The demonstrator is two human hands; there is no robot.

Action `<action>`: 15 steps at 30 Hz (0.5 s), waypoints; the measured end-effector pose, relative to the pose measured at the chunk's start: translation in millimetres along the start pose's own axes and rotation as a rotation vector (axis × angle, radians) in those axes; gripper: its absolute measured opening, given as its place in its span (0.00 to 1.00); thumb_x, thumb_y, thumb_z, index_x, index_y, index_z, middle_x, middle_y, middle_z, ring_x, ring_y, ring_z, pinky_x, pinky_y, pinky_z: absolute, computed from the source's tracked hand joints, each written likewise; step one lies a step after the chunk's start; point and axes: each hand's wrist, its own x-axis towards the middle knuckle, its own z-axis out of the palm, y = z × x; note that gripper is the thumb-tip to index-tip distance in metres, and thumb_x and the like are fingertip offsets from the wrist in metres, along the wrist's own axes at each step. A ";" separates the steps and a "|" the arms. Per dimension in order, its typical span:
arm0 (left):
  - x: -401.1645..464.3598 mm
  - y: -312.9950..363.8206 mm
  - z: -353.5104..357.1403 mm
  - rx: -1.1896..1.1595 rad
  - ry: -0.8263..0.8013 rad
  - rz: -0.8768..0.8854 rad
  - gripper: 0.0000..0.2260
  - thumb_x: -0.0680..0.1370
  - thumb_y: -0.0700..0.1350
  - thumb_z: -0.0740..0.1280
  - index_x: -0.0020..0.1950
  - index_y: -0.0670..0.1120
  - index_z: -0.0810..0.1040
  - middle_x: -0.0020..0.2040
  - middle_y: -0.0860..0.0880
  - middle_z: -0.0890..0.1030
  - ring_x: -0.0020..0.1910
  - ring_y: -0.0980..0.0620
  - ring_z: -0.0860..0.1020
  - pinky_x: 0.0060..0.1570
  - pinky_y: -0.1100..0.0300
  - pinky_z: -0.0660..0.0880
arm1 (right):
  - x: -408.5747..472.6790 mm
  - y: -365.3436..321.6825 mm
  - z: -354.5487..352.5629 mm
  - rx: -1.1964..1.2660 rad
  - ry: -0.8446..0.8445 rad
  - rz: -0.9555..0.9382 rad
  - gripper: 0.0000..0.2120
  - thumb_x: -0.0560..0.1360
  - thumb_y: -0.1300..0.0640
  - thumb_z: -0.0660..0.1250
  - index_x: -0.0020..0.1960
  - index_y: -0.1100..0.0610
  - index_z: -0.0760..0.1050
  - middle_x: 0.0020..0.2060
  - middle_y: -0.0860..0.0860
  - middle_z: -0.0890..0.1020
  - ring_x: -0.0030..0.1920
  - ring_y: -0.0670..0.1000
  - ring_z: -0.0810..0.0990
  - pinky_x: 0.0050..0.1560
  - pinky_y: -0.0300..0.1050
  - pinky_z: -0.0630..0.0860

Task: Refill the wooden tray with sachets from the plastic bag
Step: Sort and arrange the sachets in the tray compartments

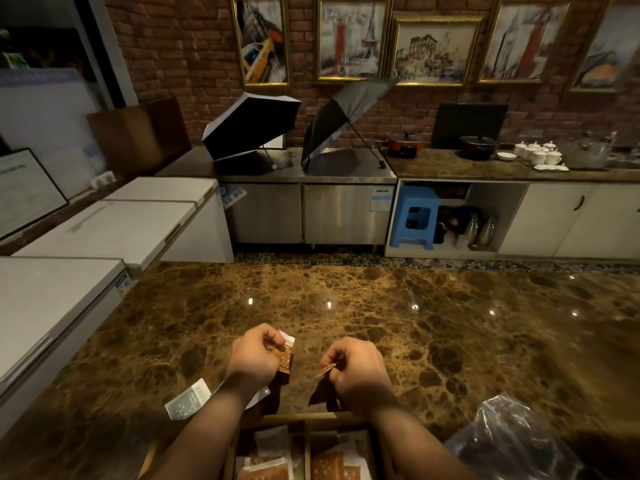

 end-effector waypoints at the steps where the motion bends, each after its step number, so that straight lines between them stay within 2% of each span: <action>1: -2.1 -0.8 -2.7 -0.008 -0.002 0.009 0.14 0.69 0.34 0.67 0.36 0.54 0.81 0.37 0.53 0.84 0.40 0.52 0.82 0.45 0.53 0.82 | -0.7 -0.7 -0.3 0.016 -0.009 -0.007 0.11 0.70 0.62 0.71 0.36 0.46 0.80 0.39 0.43 0.82 0.42 0.43 0.81 0.48 0.46 0.82; 3: -5.9 -2.3 -7.6 -0.023 -0.006 0.023 0.13 0.69 0.35 0.67 0.37 0.54 0.81 0.38 0.52 0.84 0.40 0.51 0.82 0.43 0.53 0.82 | -2.8 -2.1 0.1 0.049 -0.038 -0.024 0.05 0.70 0.58 0.75 0.40 0.48 0.82 0.40 0.44 0.82 0.43 0.44 0.81 0.46 0.42 0.82; 4: -8.2 -2.7 -9.8 -0.030 -0.009 0.022 0.13 0.69 0.35 0.67 0.37 0.54 0.81 0.39 0.52 0.84 0.41 0.51 0.82 0.43 0.53 0.82 | -4.9 -3.8 0.3 0.063 -0.054 -0.026 0.06 0.68 0.53 0.79 0.42 0.49 0.82 0.42 0.44 0.81 0.43 0.43 0.81 0.45 0.40 0.82; 6: -13.1 -2.5 -14.3 -0.041 -0.008 0.018 0.13 0.69 0.34 0.67 0.38 0.53 0.81 0.39 0.52 0.83 0.41 0.50 0.82 0.42 0.55 0.81 | -9.5 -5.9 1.8 0.091 -0.048 -0.021 0.14 0.65 0.42 0.80 0.45 0.49 0.83 0.44 0.44 0.81 0.45 0.43 0.81 0.44 0.37 0.80; 7: -15.2 -2.0 -15.9 -0.037 -0.007 0.017 0.13 0.70 0.35 0.67 0.38 0.53 0.81 0.39 0.52 0.83 0.41 0.51 0.81 0.40 0.57 0.80 | -12.1 -7.1 1.8 0.097 -0.026 -0.020 0.16 0.66 0.40 0.79 0.46 0.50 0.83 0.44 0.44 0.82 0.45 0.44 0.81 0.45 0.38 0.80; 8: -17.1 -1.2 -17.6 -0.030 -0.004 0.015 0.13 0.71 0.35 0.67 0.38 0.54 0.80 0.40 0.53 0.82 0.42 0.51 0.81 0.38 0.59 0.78 | -14.3 -8.8 1.6 0.092 0.001 -0.029 0.14 0.69 0.42 0.78 0.47 0.50 0.84 0.44 0.44 0.82 0.45 0.44 0.81 0.47 0.40 0.81; 10: -21.6 0.8 -21.8 -0.020 0.000 0.010 0.13 0.72 0.36 0.70 0.38 0.55 0.80 0.43 0.53 0.82 0.43 0.52 0.79 0.35 0.62 0.75 | -19.6 -12.5 -0.1 0.020 0.043 -0.059 0.07 0.73 0.54 0.75 0.51 0.50 0.83 0.48 0.44 0.82 0.48 0.43 0.80 0.52 0.41 0.81; 12: -26.3 2.8 -26.2 -0.008 -0.004 0.013 0.11 0.71 0.38 0.74 0.39 0.55 0.80 0.45 0.51 0.82 0.44 0.50 0.80 0.40 0.60 0.76 | -24.5 -15.7 -1.3 -0.045 0.084 -0.079 0.12 0.74 0.64 0.71 0.53 0.50 0.82 0.50 0.44 0.82 0.49 0.42 0.79 0.52 0.34 0.78; 15: -34.4 7.0 -32.8 0.002 -0.007 0.011 0.10 0.69 0.40 0.77 0.40 0.54 0.80 0.46 0.52 0.82 0.47 0.48 0.81 0.47 0.53 0.82 | -31.0 -22.5 -5.4 -0.073 0.111 -0.070 0.17 0.73 0.68 0.70 0.55 0.50 0.81 0.51 0.44 0.79 0.48 0.41 0.76 0.44 0.28 0.72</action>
